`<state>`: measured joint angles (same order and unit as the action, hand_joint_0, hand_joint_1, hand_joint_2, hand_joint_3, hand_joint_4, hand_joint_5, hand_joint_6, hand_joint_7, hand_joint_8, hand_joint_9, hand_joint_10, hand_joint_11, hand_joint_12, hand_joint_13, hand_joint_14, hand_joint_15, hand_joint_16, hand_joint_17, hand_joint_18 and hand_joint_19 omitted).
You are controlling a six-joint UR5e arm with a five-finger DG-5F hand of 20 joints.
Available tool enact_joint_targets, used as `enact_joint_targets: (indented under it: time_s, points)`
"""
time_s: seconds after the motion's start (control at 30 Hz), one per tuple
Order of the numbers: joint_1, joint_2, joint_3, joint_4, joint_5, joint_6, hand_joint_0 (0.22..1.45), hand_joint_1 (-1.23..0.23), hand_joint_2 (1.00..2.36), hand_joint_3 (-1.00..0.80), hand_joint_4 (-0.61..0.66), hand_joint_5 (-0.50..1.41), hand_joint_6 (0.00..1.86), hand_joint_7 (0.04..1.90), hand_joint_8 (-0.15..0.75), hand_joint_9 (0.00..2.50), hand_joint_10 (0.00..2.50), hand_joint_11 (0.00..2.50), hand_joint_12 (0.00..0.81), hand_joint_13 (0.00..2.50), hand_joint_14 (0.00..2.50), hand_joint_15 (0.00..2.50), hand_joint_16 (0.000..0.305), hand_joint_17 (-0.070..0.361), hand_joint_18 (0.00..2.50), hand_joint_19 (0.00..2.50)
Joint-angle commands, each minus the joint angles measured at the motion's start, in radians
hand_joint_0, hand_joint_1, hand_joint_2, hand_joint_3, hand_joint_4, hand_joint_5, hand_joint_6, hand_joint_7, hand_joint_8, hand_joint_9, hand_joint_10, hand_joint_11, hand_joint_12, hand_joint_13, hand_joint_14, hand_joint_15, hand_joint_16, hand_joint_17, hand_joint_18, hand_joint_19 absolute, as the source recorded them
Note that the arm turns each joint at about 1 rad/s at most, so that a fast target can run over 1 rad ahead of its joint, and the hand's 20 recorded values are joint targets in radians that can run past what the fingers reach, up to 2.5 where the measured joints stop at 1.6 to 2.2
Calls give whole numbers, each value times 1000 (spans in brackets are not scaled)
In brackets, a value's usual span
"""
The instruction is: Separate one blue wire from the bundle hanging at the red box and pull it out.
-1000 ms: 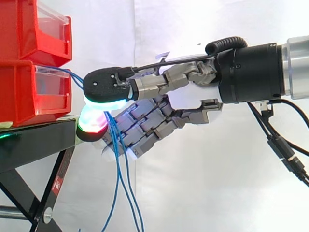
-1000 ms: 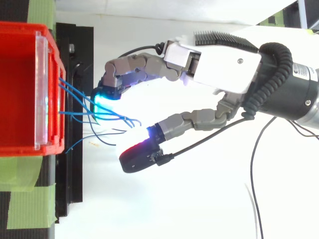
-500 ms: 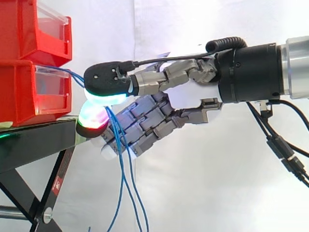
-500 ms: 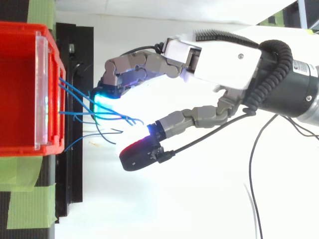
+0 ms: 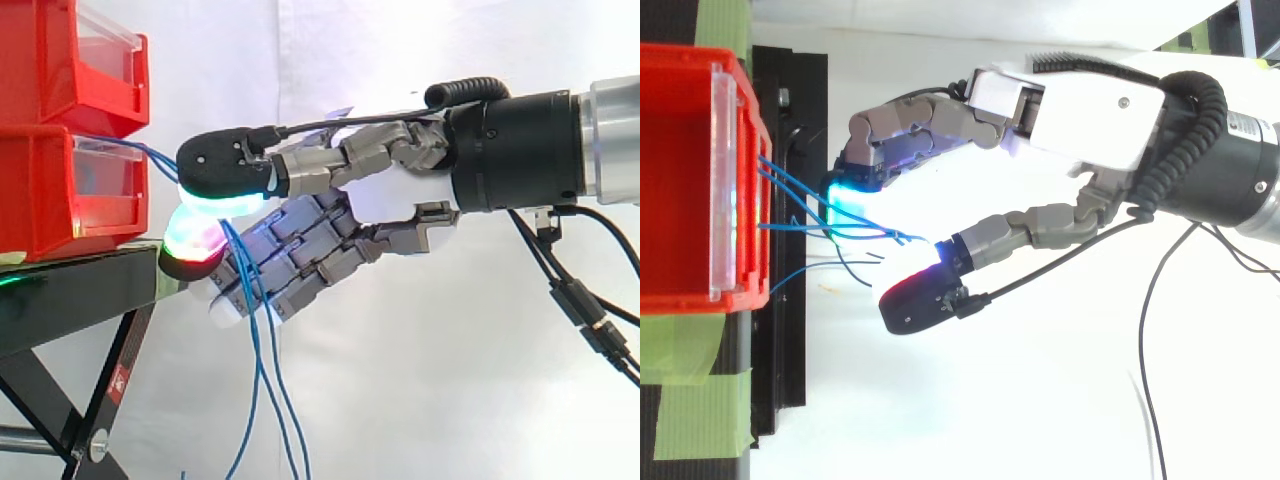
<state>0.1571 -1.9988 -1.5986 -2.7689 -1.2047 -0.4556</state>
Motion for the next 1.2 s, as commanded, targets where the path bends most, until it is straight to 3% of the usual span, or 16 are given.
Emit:
enact_joint_targets:
  time_s: [0.0, 0.77, 1.17]
  points:
    - [-4, 0, 0, 0, -1, 0, 632, -734, 1007, -421, 222, -133, 588, 1097, 328, 708, 10, 363, 418, 669, 15, 388, 52, 117, 638, 356]
    - [-13, 3, 9, -2, -27, 0, 637, -736, 1008, -414, 213, -141, 642, 1024, 327, 726, 11, 387, 421, 698, 13, 403, 52, 116, 654, 355]
    - [-13, 3, 9, -3, -27, 0, 640, -757, 1014, -318, 189, -166, 765, 846, 330, 733, 11, 406, 423, 711, 14, 411, 52, 117, 665, 362]
